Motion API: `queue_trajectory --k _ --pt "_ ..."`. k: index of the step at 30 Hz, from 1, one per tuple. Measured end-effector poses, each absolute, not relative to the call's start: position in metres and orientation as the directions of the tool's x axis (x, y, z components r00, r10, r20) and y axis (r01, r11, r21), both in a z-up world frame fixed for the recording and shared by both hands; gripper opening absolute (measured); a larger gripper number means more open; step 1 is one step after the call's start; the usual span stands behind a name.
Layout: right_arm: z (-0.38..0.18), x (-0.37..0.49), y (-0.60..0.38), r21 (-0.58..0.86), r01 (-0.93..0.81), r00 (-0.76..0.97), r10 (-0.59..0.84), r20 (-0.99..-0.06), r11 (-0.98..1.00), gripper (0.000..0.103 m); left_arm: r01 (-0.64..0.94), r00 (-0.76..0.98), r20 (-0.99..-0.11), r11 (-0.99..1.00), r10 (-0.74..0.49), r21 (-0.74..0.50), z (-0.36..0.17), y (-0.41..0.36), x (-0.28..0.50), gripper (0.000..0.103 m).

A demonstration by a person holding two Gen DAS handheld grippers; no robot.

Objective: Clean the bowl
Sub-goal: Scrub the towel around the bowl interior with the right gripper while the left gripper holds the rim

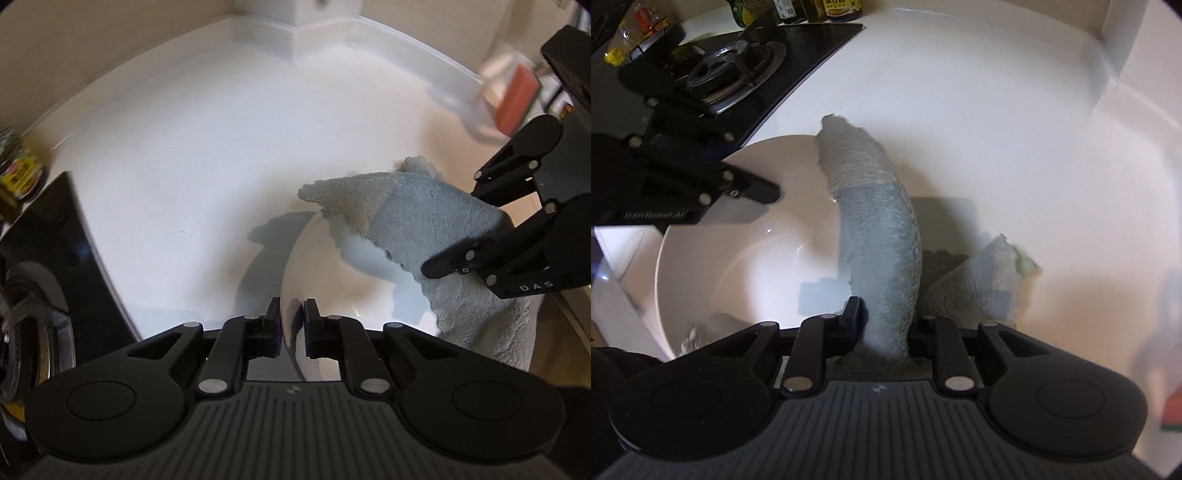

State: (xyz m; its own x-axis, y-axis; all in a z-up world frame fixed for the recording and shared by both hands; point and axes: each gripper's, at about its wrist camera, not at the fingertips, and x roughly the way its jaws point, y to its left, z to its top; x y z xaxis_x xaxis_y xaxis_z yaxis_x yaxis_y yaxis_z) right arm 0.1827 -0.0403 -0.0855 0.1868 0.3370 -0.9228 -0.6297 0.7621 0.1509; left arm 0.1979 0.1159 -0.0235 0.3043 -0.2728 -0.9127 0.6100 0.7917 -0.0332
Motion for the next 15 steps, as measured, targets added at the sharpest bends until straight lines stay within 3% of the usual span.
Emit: queue_trajectory --k 8,15 --pt "-0.088 0.174 -0.039 0.137 -0.703 0.181 0.362 -0.914 0.698 0.018 0.729 0.185 -0.917 0.675 -0.353 -0.113 -0.027 0.107 0.234 0.013" --pt "-0.085 0.196 -0.016 0.083 -0.828 0.131 0.335 -0.933 0.555 0.019 0.779 0.191 -0.941 0.626 -0.279 -0.028 -0.032 0.096 0.238 0.013"
